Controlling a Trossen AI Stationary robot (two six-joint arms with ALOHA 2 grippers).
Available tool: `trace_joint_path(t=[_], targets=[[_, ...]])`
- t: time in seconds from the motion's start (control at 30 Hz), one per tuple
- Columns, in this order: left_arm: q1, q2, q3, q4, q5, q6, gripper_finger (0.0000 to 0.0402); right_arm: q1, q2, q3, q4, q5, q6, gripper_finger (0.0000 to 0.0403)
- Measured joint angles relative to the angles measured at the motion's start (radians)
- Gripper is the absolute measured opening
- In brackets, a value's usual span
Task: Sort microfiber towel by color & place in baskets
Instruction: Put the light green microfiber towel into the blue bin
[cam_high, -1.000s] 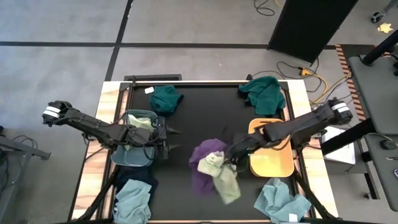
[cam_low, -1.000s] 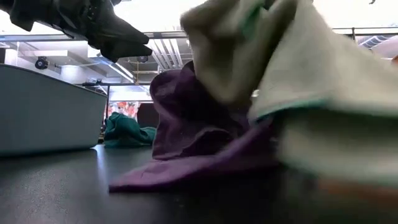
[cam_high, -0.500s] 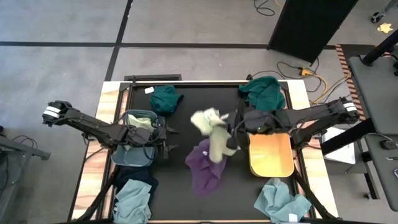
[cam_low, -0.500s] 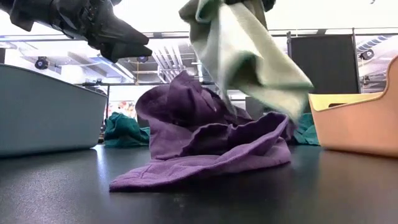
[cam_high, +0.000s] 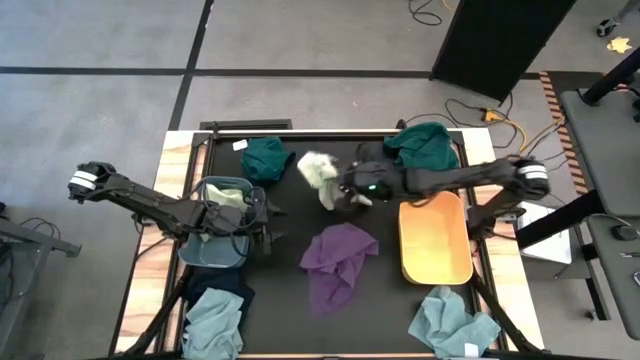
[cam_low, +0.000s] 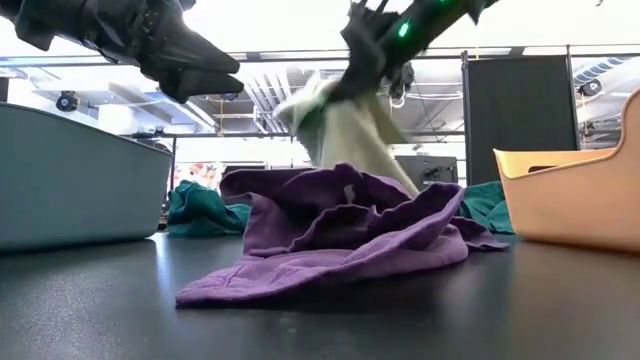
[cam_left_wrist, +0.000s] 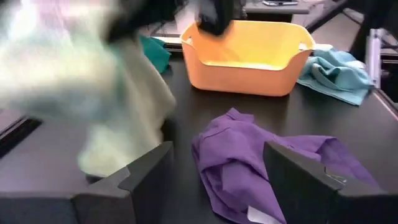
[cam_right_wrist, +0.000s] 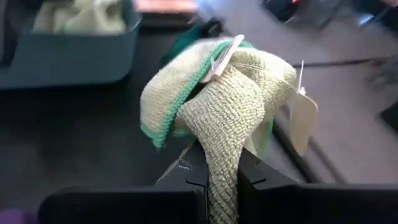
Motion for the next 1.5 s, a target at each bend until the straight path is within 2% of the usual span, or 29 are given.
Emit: trace_joint_path(t=[0.13,0.27,0.4,0.5,0.6,0.77,0.87,0.97,1.2,1.37,1.5], targets=[[0.002,0.000,0.000,0.000,-0.078,-0.050,0.0235,-0.007,0.157,-0.007,0.078,-0.084,0.039,0.0022],[0.022,0.001,0.000,0.000,-0.085,-0.108,0.0235,-0.006,0.291,-0.007,0.162,-0.179,0.100,0.0044],[0.052,0.028,0.003,-0.001,-0.078,-0.133,0.0235,-0.006,0.387,0.020,0.165,-0.267,0.155,0.0093],[0.085,0.069,0.019,0.002,-0.021,-0.135,0.0235,-0.002,0.410,0.040,0.154,-0.296,0.156,0.0143],[0.117,0.132,0.056,0.004,0.004,-0.130,0.0235,0.009,0.376,0.043,0.146,-0.302,0.132,0.0193],[0.176,0.243,0.138,-0.001,0.080,-0.064,0.0235,0.032,0.220,0.045,0.043,-0.302,0.079,0.0262],[0.218,0.309,0.197,-0.029,0.136,-0.029,0.0235,0.053,0.118,0.045,-0.054,-0.294,0.059,0.0292],[0.263,0.383,0.241,-0.055,0.138,-0.022,0.0235,0.082,0.027,0.045,-0.155,-0.293,0.059,0.0312],[0.342,0.534,0.303,-0.069,0.199,0.005,0.0235,0.160,-0.098,0.031,-0.267,-0.289,0.100,0.0325],[0.346,0.631,0.338,-0.068,0.262,0.029,0.0235,0.198,-0.117,0.022,-0.295,-0.239,0.111,0.0313],[0.350,0.716,0.366,-0.070,0.291,0.029,0.0235,0.202,-0.115,0.007,-0.295,-0.239,0.125,0.0298]])
